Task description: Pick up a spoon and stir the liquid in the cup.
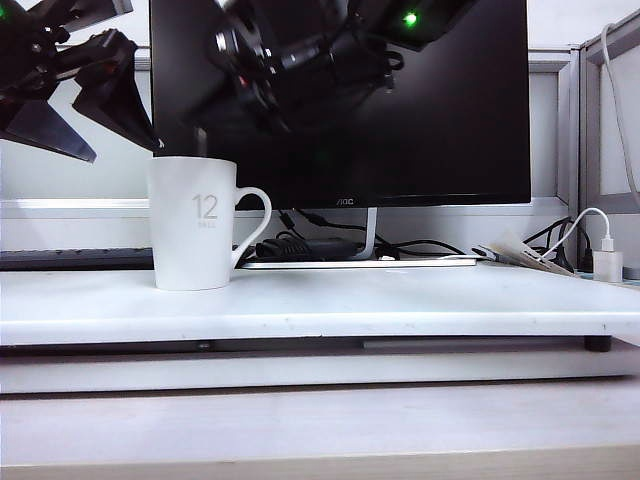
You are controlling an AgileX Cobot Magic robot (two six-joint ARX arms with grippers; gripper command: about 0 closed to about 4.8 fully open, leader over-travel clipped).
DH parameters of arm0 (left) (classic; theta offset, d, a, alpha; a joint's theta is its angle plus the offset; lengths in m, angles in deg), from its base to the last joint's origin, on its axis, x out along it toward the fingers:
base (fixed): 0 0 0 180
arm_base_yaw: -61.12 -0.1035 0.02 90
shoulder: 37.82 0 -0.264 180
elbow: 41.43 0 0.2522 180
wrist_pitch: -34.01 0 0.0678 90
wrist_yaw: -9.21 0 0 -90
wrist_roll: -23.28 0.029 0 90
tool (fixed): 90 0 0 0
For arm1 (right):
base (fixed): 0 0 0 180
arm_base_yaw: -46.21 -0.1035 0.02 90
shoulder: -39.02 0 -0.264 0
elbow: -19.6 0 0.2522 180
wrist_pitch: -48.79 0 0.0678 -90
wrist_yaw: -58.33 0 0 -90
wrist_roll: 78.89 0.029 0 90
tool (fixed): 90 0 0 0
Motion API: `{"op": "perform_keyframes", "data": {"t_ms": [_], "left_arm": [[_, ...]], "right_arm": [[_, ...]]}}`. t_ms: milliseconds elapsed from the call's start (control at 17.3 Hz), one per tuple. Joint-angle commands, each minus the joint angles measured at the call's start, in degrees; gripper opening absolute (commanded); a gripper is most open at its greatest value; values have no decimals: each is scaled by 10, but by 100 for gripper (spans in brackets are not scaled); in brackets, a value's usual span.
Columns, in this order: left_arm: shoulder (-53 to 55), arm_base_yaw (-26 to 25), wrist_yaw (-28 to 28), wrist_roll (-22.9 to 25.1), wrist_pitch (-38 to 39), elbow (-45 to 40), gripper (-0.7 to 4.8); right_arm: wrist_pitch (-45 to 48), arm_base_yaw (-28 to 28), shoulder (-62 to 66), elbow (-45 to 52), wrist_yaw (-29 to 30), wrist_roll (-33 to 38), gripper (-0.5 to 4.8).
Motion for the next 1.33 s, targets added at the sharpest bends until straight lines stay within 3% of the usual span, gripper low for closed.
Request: {"op": "perform_keyframes", "data": {"t_ms": [58,346,635,750,923,1039,1327], "left_arm": [[-3,-1,1,2,-3,2,479],[-3,-1,1,2,-3,2,479],[-5,-1,7,3,-4,2,479],[-5,-1,12,3,-3,2,479],[-5,-1,12,3,-3,2,479],[-5,-1,12,3,-3,2,479],[-5,-1,13,3,-3,2,479]], "right_arm": [[13,-2,-3,-4,-52,-14,-5],[95,-5,-3,-4,-28,-14,-5],[83,-6,-3,-4,39,-10,-5],[52,-4,-3,-4,38,-10,-5],[5,-3,-3,-4,-38,-24,-5],[26,-3,-3,-4,-66,-28,-5],[99,-3,-3,-4,-44,-28,-5]]}}
